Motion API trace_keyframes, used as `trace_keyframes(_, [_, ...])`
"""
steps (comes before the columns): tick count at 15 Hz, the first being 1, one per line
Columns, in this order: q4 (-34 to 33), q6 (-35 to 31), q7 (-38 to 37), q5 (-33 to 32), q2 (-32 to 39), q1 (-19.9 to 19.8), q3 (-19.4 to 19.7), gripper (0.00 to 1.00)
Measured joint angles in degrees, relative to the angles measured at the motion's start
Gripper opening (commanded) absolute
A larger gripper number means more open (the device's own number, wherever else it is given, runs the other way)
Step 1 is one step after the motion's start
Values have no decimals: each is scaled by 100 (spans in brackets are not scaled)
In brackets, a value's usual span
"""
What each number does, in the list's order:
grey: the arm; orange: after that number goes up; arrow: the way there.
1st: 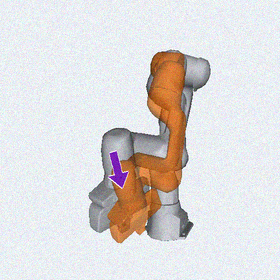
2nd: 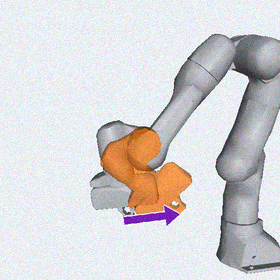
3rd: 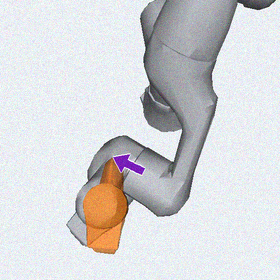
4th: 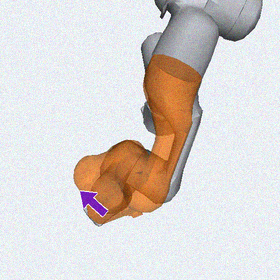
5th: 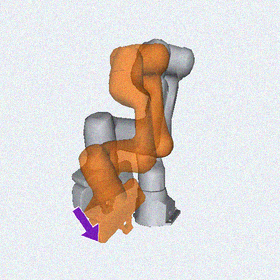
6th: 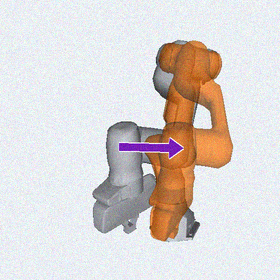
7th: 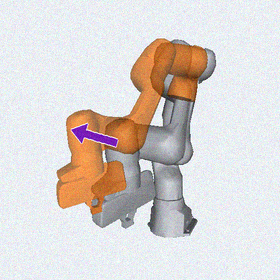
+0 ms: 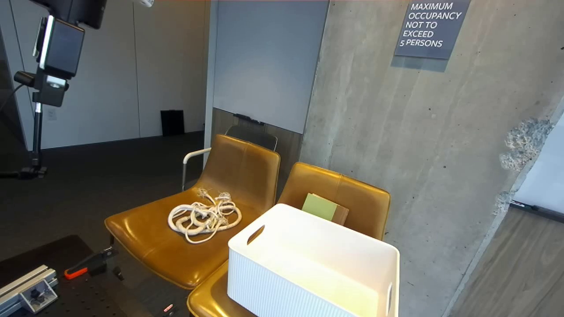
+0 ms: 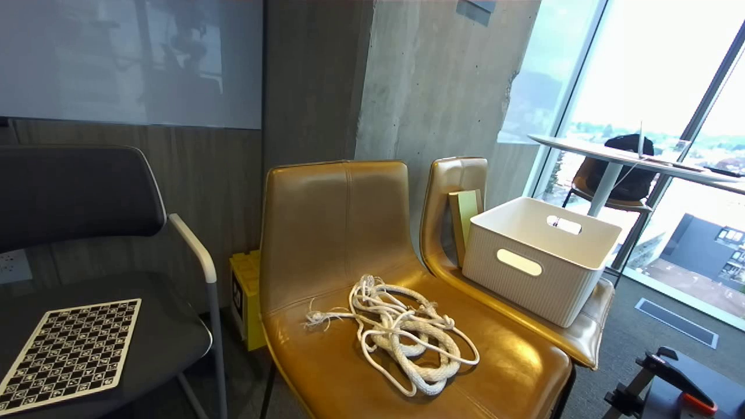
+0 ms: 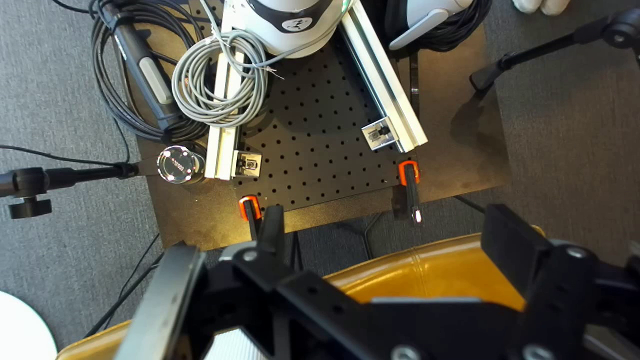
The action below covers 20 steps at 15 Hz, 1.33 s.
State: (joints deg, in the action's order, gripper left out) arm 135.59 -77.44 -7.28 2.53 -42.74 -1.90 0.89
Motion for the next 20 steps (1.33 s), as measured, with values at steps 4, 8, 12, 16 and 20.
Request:
trace_keyframes(4, [0,0,0,0,0,0,0,100])
trace_keyframes(8, [24,-100,73,0,36,20,-80,100])
trace_keyframes(12, [235,-1017,144,67,172,235,-373,100])
trace_keyframes(16, [530,-2532,142,272,570,596,-770,100])
trace_keyframes(20, [557,-4044,45,290,1330,914,-1236,100])
